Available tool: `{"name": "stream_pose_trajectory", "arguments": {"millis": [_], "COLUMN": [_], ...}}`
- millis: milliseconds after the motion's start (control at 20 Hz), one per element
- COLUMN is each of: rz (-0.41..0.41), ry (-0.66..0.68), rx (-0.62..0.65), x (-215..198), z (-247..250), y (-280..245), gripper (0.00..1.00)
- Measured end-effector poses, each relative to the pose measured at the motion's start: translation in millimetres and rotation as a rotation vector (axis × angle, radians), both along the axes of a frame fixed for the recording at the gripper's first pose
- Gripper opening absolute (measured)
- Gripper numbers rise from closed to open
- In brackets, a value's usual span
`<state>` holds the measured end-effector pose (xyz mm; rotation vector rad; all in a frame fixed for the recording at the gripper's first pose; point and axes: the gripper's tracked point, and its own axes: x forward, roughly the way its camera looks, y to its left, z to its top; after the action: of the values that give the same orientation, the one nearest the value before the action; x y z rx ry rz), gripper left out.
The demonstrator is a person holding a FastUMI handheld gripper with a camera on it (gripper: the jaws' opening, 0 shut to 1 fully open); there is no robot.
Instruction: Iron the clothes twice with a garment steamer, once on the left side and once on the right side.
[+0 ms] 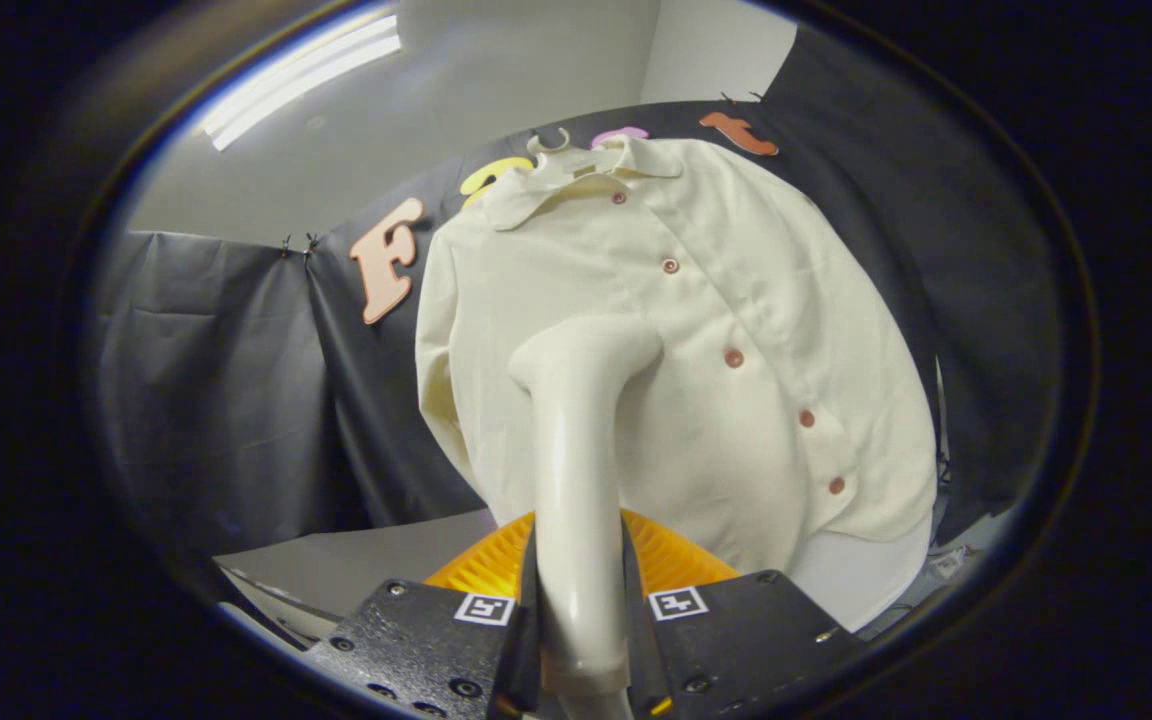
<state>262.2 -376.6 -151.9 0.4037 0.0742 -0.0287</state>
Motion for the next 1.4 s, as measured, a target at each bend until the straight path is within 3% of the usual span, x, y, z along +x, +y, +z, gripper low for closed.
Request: {"name": "stream_pose_trajectory", "arguments": {"millis": [400, 1000, 1400], "rz": [0.007, 0.052, 0.06], "ry": [0.066, 0.182, 0.228], "rx": [0.046, 0.003, 0.05], "x": [-23.3, -51.0, -74.9], "z": [-57.4, -133.9, -163.9], "y": [1.4, 8.7, 3.5], "gripper": [0.35, 0.35, 0.34]}}
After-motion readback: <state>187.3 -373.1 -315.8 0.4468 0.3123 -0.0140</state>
